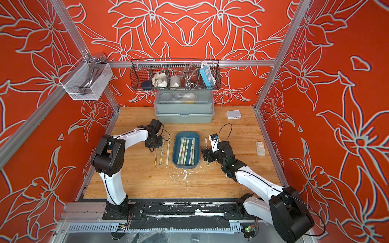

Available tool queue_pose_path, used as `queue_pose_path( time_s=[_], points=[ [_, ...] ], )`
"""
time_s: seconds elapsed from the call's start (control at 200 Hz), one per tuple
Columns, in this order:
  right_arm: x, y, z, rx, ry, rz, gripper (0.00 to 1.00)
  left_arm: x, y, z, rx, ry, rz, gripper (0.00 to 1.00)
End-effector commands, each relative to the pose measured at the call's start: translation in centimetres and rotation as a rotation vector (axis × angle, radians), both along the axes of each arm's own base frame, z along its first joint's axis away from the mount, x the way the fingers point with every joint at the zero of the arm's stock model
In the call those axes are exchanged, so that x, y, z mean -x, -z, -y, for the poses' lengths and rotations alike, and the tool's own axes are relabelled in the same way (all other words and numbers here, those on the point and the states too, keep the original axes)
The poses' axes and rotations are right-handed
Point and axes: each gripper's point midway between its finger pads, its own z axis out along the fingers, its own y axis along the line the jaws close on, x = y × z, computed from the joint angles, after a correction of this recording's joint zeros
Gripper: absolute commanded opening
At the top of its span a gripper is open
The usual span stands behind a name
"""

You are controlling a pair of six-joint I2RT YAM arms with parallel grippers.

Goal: Take the paired disposable chopsticks out of the storage box
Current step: Place the paired disposable chopsticks at the center of the board.

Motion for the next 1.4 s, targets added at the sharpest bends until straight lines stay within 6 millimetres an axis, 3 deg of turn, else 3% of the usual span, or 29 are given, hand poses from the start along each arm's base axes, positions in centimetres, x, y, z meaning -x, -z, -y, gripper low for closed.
queue_pose_path(
  time_s=[0.0,0.18,0.355,0.591,0.686,0.861,1.096,1.111,1.236,1.391],
  points=[
    [-0.3,-1.0,-0.4,0.004,-0.004,0.008,0.85,-0.3,-0.1,-0.5,-0.024,0.004,-0.006,0.40],
    [-0.5,-0.8,0.0,0.015,0.017,0.013,0.85,-0.5,-1.8,-0.4,-0.008,-0.007,0.033,0.55],
    [-0.9,-0.1,-0.2,0.031,0.018,-0.013,0.85,-0.3,-4.5,0.3,0.047,-0.004,0.110,0.75],
    [-1.3,0.5,0.0,0.065,0.039,-0.042,0.85,1.1,-8.1,0.5,0.124,-0.037,0.282,0.80],
    [-1.5,0.4,0.5,0.067,0.072,-0.045,0.85,1.7,-10.5,1.1,0.157,-0.020,0.397,0.81],
    [-1.5,-1.5,0.3,0.051,0.072,-0.050,0.84,4.3,-14.3,4.2,0.206,0.139,0.624,0.81],
    [-0.8,-4.6,-1.3,0.073,0.043,-0.070,0.79,9.3,-15.9,7.5,0.244,0.381,0.759,0.83],
    [-0.7,-4.7,-1.5,0.077,0.038,-0.072,0.79,9.7,-16.7,7.6,0.263,0.393,0.791,0.83],
    [-0.5,-5.1,-2.8,0.137,0.007,-0.133,0.73,12.6,-16.3,8.7,0.364,0.505,0.864,0.89],
    [0.1,-5.3,-4.8,0.213,-0.036,-0.202,0.64,14.9,-14.4,9.6,0.400,0.634,0.851,0.94]
  ],
)
